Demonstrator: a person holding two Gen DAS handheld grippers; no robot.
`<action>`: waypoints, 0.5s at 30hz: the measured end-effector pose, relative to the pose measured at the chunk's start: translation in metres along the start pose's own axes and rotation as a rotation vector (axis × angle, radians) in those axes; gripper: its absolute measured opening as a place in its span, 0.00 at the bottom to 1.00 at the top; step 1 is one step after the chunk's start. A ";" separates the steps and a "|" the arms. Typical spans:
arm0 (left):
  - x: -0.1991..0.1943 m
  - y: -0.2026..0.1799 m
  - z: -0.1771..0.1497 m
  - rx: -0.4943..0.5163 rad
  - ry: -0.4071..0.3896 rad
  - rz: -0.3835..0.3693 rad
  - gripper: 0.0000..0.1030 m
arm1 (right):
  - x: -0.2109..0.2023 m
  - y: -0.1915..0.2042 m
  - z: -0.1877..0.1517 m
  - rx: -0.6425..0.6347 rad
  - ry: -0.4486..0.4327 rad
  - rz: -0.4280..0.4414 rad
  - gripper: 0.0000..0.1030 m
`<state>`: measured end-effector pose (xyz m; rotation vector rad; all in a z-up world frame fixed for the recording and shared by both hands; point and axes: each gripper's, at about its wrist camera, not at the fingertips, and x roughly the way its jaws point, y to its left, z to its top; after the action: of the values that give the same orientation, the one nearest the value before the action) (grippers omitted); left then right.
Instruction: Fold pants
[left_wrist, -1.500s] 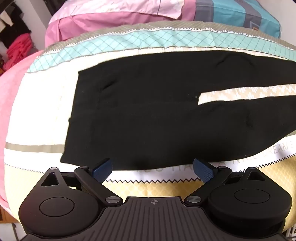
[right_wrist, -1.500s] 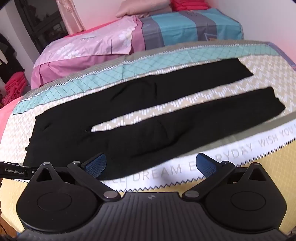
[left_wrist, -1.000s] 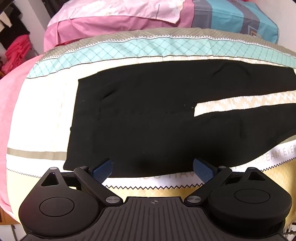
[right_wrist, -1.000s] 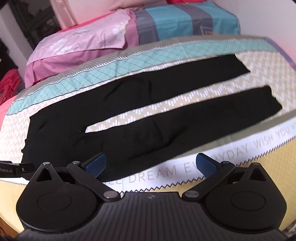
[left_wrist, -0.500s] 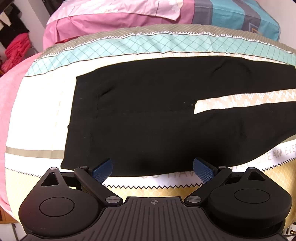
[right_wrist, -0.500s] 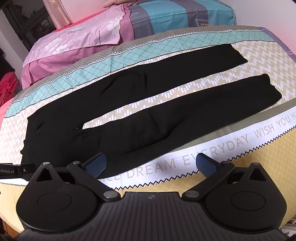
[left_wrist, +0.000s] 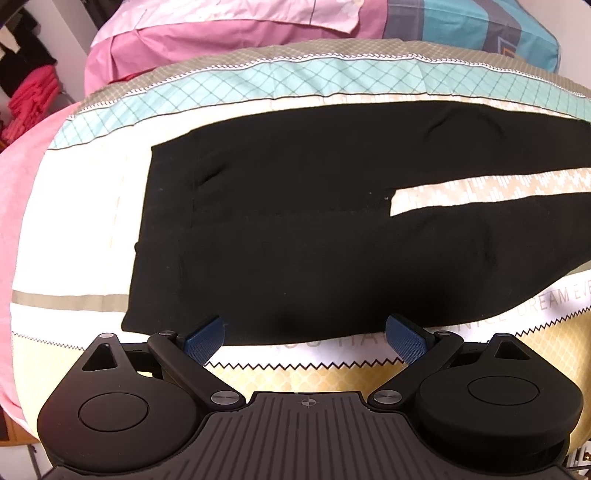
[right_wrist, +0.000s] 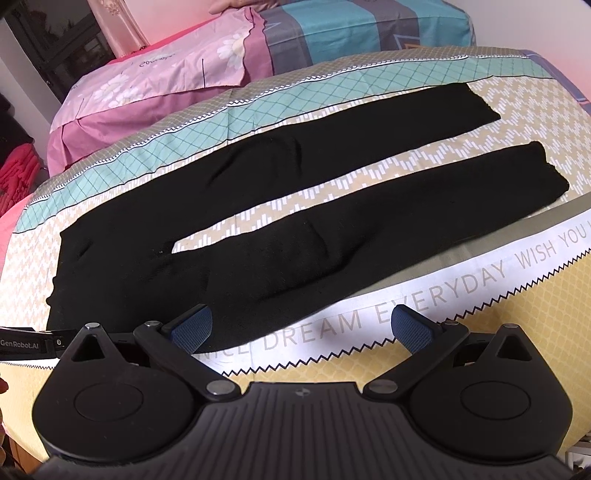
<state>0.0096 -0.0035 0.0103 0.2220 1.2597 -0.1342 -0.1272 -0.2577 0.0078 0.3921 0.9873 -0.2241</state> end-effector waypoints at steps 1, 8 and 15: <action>0.000 0.000 0.001 0.000 0.001 0.003 1.00 | -0.001 0.000 0.000 0.003 -0.005 0.006 1.00; -0.006 -0.001 0.000 0.012 -0.024 0.028 1.00 | -0.007 -0.001 -0.004 0.032 -0.034 0.053 1.00; -0.007 -0.002 -0.002 0.015 -0.036 0.036 1.00 | -0.008 0.007 -0.006 0.009 -0.043 0.050 1.00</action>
<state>0.0046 -0.0054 0.0165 0.2541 1.2183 -0.1159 -0.1333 -0.2486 0.0132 0.4184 0.9335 -0.1909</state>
